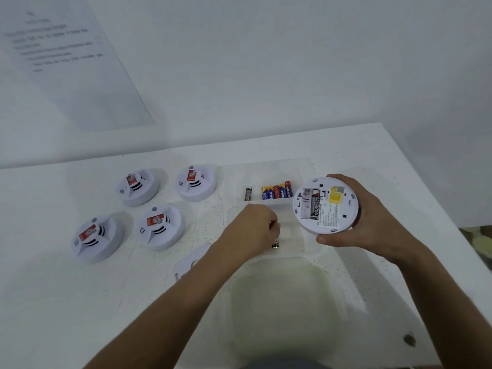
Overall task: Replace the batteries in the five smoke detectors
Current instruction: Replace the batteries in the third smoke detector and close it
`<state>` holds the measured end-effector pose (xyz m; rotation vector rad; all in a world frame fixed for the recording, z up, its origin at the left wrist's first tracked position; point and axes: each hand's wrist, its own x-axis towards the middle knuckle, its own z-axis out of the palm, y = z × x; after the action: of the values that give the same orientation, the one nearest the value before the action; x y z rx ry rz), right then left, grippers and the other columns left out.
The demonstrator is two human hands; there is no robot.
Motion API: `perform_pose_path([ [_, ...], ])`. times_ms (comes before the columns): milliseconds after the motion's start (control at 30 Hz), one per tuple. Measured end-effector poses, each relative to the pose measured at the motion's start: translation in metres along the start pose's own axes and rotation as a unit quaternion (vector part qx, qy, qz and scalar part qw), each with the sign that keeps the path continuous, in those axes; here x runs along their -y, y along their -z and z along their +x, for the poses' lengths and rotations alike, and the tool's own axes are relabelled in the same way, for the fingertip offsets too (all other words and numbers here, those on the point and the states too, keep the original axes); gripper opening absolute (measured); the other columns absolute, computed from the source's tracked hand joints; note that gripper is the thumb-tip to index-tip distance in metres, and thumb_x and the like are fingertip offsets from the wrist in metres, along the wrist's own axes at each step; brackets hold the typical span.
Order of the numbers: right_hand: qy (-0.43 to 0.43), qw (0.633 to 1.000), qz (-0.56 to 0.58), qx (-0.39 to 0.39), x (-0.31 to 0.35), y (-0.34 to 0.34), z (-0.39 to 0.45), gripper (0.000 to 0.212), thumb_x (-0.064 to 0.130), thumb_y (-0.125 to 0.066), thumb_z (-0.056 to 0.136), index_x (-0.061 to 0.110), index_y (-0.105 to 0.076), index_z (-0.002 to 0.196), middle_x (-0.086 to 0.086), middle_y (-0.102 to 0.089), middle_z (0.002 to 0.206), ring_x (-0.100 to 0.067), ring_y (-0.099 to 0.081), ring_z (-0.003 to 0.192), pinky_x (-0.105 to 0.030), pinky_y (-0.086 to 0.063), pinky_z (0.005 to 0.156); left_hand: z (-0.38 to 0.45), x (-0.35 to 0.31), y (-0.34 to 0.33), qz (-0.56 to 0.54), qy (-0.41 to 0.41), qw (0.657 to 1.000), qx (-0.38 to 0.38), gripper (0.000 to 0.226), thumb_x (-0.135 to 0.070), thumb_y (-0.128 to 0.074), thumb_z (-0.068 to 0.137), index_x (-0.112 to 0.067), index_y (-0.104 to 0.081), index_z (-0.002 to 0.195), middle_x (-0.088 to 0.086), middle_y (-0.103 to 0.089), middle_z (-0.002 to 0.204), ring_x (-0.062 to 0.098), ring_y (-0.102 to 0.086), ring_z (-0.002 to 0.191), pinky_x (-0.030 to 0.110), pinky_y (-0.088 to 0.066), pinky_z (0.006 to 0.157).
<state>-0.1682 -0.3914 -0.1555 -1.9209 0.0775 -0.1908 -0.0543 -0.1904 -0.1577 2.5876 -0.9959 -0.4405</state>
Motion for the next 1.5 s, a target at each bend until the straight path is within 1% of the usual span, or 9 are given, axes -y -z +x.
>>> perform_pose_path([
  [100,0.002,1.0,-0.001,0.004,-0.001,0.0,0.001,0.096,0.02,-0.093,0.05,0.027,-0.048,0.135,0.018,-0.062,0.122,-0.006,-0.058,0.118,-0.016,-0.052,0.089,0.003,0.002,-0.007,0.061,0.015,0.998,0.003,0.035,-0.02,-0.045,0.096,-0.007,-0.049,0.064,0.001,-0.041,0.057,0.017,-0.045,0.059,0.029,-0.034,0.054],
  [300,0.005,1.0,0.001,0.007,-0.002,-0.002,0.003,0.098,0.02,-0.092,0.05,0.024,-0.047,0.136,0.016,-0.061,0.124,-0.008,-0.057,0.12,-0.016,-0.051,0.09,0.003,0.007,-0.004,0.052,0.019,0.998,0.001,0.009,-0.03,-0.053,0.096,-0.025,-0.06,0.095,0.004,-0.069,0.097,0.018,-0.063,0.09,0.029,-0.049,0.08],
  [400,0.007,1.0,0.009,0.013,-0.001,-0.004,0.005,0.098,0.016,-0.092,0.05,0.023,-0.047,0.136,0.02,-0.061,0.123,-0.005,-0.057,0.119,-0.012,-0.049,0.088,-0.006,0.002,0.012,-0.029,0.019,0.997,-0.075,0.025,-0.03,-0.054,0.095,-0.019,-0.067,0.113,-0.001,-0.07,0.095,0.008,-0.059,0.072,0.02,-0.047,0.073],
  [500,0.01,1.0,0.018,0.022,0.001,-0.005,0.007,0.1,0.012,-0.093,0.05,0.023,-0.046,0.137,0.019,-0.061,0.124,-0.005,-0.058,0.119,-0.012,-0.049,0.088,-0.011,-0.007,0.034,-0.167,-0.037,0.973,-0.156,0.012,-0.026,-0.063,0.087,-0.025,-0.067,0.098,-0.009,-0.063,0.09,0.006,-0.056,0.061,0.015,-0.043,0.063],
  [567,0.015,0.999,0.021,0.034,0.004,-0.007,0.009,0.1,0.009,-0.093,0.05,0.026,-0.045,0.137,0.018,-0.061,0.123,-0.007,-0.059,0.118,-0.013,-0.05,0.088,-0.012,-0.012,0.044,-0.207,-0.078,0.968,-0.115,0.015,-0.025,-0.068,0.083,-0.031,-0.063,0.096,-0.01,-0.056,0.099,0.009,-0.06,0.069,0.01,-0.04,0.063],
  [667,0.023,0.998,0.022,0.05,0.007,-0.013,0.012,0.102,0.006,-0.095,0.049,0.026,-0.044,0.136,0.016,-0.062,0.122,-0.006,-0.06,0.115,-0.014,-0.052,0.087,-0.009,-0.015,0.051,-0.204,-0.081,0.975,-0.031,0.025,-0.03,-0.072,0.079,-0.036,-0.06,0.1,-0.01,-0.048,0.107,0.009,-0.06,0.082,0.011,-0.04,0.066],
  [800,0.027,0.998,0.034,0.049,0.008,-0.017,0.014,0.103,-0.003,-0.094,0.051,0.019,-0.044,0.139,0.01,-0.062,0.124,-0.01,-0.061,0.116,-0.018,-0.053,0.086,-0.009,-0.011,0.051,-0.214,-0.08,0.973,-0.032,0.03,-0.032,-0.075,0.077,-0.038,-0.059,0.102,-0.009,-0.049,0.105,0.006,-0.06,0.085,0.013,-0.043,0.069],
  [1267,0.039,0.998,0.028,0.044,0.013,-0.023,0.018,0.098,0.013,-0.092,0.05,0.019,-0.045,0.137,0.012,-0.062,0.12,-0.011,-0.062,0.113,-0.018,-0.053,0.086,-0.012,-0.009,0.049,-0.236,-0.075,0.969,0.013,0.041,-0.026,-0.077,0.079,-0.036,-0.048,0.107,-0.005,-0.045,0.112,0.013,-0.055,0.096,0.028,-0.05,0.084],
  [1500,0.044,0.998,0.027,0.04,0.014,-0.024,0.026,0.093,0.011,-0.091,0.052,0.021,-0.048,0.134,0.008,-0.064,0.119,-0.013,-0.063,0.11,-0.019,-0.053,0.086,-0.007,-0.01,0.048,-0.257,-0.092,0.96,-0.066,0.033,-0.032,-0.074,0.081,-0.036,-0.041,0.088,-0.006,-0.045,0.101,0.003,-0.051,0.08,0.014,-0.042,0.064],
])
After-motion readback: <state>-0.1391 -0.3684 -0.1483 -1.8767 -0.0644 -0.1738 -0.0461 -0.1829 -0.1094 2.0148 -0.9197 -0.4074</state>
